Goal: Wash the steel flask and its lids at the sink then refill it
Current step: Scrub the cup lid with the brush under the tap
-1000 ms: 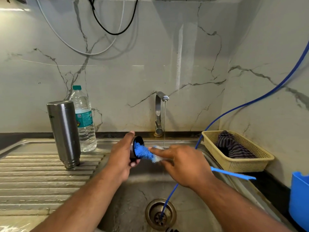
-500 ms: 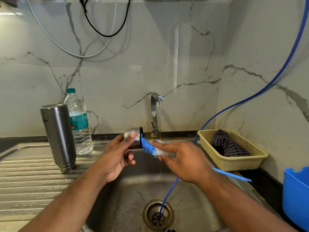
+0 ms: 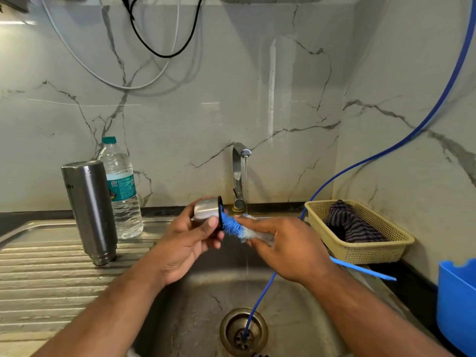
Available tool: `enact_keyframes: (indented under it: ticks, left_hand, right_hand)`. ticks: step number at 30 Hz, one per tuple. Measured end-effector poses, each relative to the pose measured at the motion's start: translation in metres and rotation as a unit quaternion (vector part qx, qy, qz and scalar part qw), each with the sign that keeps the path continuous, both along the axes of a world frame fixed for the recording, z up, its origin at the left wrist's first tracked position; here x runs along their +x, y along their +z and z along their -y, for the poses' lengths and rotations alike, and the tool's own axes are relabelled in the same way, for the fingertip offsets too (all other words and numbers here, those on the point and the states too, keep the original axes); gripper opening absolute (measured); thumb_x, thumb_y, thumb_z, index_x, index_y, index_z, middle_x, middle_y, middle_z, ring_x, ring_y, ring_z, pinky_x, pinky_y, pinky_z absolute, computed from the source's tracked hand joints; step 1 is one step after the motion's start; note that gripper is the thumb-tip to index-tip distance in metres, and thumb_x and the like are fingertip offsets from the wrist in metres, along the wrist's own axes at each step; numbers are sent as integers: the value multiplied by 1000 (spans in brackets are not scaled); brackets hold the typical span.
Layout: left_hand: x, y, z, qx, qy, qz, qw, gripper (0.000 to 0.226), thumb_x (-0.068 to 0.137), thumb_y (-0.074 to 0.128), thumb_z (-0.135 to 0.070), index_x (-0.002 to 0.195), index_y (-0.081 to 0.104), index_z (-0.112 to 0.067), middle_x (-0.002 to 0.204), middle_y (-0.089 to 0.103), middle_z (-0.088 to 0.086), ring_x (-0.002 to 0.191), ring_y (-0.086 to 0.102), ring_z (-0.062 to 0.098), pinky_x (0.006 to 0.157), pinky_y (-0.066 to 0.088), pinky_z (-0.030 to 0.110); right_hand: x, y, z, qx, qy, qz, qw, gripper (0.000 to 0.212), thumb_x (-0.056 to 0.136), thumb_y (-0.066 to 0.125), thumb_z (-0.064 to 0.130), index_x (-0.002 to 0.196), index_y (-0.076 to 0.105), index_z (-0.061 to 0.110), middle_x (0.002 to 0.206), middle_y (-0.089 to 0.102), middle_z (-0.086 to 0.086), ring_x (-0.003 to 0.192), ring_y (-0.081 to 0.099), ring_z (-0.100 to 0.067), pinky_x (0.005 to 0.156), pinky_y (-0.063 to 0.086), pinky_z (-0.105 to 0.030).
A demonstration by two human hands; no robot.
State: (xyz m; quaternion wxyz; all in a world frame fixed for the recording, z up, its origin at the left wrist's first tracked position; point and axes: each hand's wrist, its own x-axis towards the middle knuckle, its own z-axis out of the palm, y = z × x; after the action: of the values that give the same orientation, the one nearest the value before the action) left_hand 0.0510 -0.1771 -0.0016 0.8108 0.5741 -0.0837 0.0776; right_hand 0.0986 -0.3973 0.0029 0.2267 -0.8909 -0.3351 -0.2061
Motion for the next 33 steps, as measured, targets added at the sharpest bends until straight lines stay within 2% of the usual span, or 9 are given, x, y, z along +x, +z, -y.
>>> enact_keyframes:
  ticks: [5,9,13,16,21,24,26,28,33]
  left_hand:
    - [-2,5,7,94,75,-66,991,78,70,69,-74,124,63,-18,102,74,10,72,68,17,62,55,31]
    - [2,2,-3,-54,-34,-3,998,103,49,103,-22,138,52,-24,125,69,15,113,70,27,93,59,38]
    - [0,5,-4,-50,-61,48,996,77,80,66,14,147,48,-20,138,62,18,131,58,32,109,47,40]
    - [-2,9,0,-27,16,17,999,68,75,82,-32,133,58,-9,128,68,21,119,68,31,102,54,43]
    - [-3,3,4,86,42,-85,992,78,84,49,-77,135,59,-19,121,73,16,108,69,30,89,50,39]
    - [3,-1,1,37,4,-20,999,95,60,94,-51,142,51,-31,132,67,15,115,62,25,97,43,37]
    - [5,-2,0,30,-7,23,999,93,61,96,-11,140,52,-35,125,71,12,115,65,24,102,46,33]
    - [4,-2,1,28,25,29,999,74,68,84,-2,131,61,-31,121,71,11,110,67,23,91,54,29]
    - [-1,4,0,75,94,-112,986,55,86,62,-64,118,67,-20,81,67,13,48,40,9,41,33,20]
  right_hand:
    - [-6,4,-3,-44,10,97,994,57,96,64,40,143,42,63,81,61,13,73,56,-7,53,31,-23]
    - [-6,0,-4,-27,-9,49,998,55,98,57,48,142,32,71,110,74,18,91,65,-7,70,53,-30]
    - [-6,1,-4,-2,-5,65,998,55,98,59,47,140,33,71,112,73,18,84,64,-6,65,54,-29]
    - [-2,3,-2,-10,-2,113,994,61,95,66,41,142,39,67,85,64,11,70,56,-8,54,41,-27]
    - [-6,-2,-5,-35,-17,156,987,60,90,69,41,141,46,62,74,60,13,64,54,-6,48,21,-17]
    - [-6,4,-3,-34,-11,87,996,54,99,57,47,143,35,70,98,71,15,75,50,-2,53,28,-18]
    - [-3,3,-2,-33,-15,62,997,53,100,54,48,141,32,73,104,73,15,76,52,-4,57,38,-23]
    - [-4,1,-2,-38,-11,61,997,54,100,55,48,140,30,74,107,73,17,79,58,-5,62,46,-26]
    - [2,-1,-1,-33,4,153,988,63,90,71,37,139,45,66,77,59,12,66,55,-8,51,36,-26]
